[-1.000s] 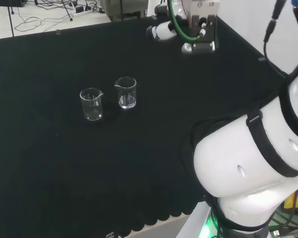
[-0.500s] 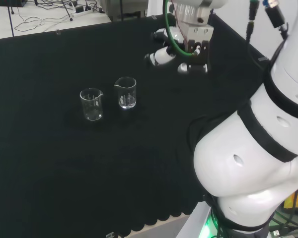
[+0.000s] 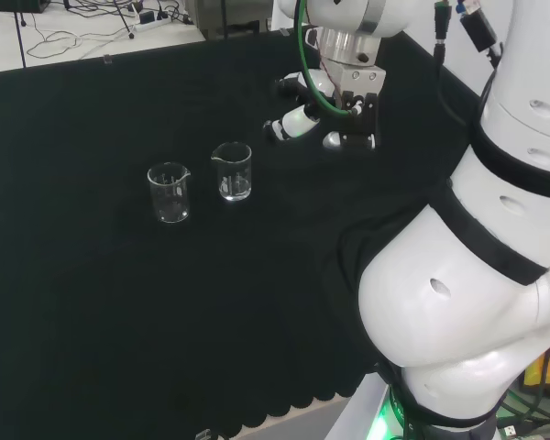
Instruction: Pick up the beaker on the right.
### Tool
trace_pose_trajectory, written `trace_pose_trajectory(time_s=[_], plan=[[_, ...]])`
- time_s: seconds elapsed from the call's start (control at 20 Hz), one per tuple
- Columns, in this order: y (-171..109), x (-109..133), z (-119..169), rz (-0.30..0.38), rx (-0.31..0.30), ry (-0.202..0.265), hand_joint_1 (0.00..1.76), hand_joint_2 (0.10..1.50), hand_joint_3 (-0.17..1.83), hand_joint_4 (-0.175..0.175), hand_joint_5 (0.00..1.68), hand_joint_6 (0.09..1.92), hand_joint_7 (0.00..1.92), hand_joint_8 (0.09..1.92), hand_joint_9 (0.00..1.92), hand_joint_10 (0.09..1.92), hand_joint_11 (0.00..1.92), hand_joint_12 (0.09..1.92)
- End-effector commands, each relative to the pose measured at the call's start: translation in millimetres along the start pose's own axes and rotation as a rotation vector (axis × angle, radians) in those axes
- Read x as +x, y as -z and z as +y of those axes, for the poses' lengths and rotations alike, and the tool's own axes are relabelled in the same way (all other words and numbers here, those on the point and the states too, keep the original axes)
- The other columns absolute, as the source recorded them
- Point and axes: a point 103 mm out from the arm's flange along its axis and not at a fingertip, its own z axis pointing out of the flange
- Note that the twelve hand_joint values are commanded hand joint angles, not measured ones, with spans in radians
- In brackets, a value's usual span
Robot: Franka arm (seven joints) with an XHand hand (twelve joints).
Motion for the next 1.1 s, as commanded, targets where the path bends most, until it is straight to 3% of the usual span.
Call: trace_pose_trajectory(time_s=[0.05, 0.3, 0.7, 1.1], plan=[[-40, -2, 37, 0.082, 0.002, 0.052, 0.7, 0.65, 0.43, -0.014, 0.41, 0.09, 0.22, 0.62, 0.36, 0.66, 0.05, 1.4], [-54, 10, 48, 0.105, -0.004, 0.075, 0.75, 0.62, 0.45, -0.019, 0.44, 0.09, 0.25, 0.63, 0.38, 0.66, 0.05, 1.4], [-68, -2, 51, 0.17, 0.016, 0.155, 0.76, 0.6, 0.46, -0.02, 0.45, 0.09, 0.26, 0.63, 0.4, 0.64, 0.05, 1.4], [-86, -5, 62, 0.21, 0.04, 0.182, 0.77, 0.58, 0.47, -0.024, 0.49, 0.09, 0.3, 0.65, 0.41, 0.64, 0.04, 1.4]])
